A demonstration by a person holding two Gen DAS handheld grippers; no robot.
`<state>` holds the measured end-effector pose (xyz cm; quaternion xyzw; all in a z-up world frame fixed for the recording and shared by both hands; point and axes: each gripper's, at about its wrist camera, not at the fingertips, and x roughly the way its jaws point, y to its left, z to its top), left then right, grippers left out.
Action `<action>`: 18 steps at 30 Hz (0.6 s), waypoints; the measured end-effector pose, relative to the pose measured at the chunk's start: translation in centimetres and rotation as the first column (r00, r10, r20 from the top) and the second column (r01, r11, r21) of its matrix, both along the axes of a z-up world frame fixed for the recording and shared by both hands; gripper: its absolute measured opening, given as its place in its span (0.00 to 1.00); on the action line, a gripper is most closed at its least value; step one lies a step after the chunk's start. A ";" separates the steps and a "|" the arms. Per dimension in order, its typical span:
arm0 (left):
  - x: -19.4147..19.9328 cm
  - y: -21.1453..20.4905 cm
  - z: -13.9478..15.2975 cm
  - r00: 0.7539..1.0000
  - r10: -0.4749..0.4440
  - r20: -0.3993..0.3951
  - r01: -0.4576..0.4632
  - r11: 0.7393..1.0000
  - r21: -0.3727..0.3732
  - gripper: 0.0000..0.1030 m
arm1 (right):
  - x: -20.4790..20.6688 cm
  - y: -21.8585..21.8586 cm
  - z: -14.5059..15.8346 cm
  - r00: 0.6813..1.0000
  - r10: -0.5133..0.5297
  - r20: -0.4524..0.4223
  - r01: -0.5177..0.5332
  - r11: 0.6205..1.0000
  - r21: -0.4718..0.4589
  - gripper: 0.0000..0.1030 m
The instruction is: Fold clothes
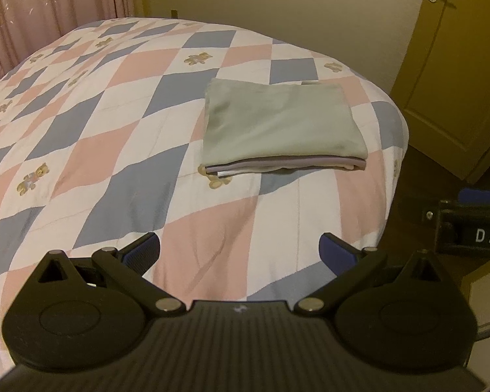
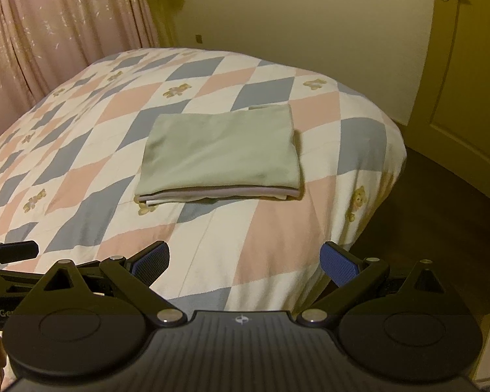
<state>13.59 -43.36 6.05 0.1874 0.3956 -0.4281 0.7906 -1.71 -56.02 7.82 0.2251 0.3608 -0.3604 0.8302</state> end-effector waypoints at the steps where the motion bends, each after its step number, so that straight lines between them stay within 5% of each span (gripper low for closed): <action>1: 0.1 -0.1 -0.2 1.000 0.004 0.000 -0.004 1.000 -0.001 0.99 | 0.1 -0.1 -0.2 1.000 0.003 0.002 -0.003 1.000 -0.002 0.98; 18: 1.7 -2.1 -6.5 0.996 0.002 0.091 0.005 0.997 -0.073 0.99 | 2.4 -3.2 -6.9 0.999 0.018 0.040 -0.017 0.999 -0.040 0.98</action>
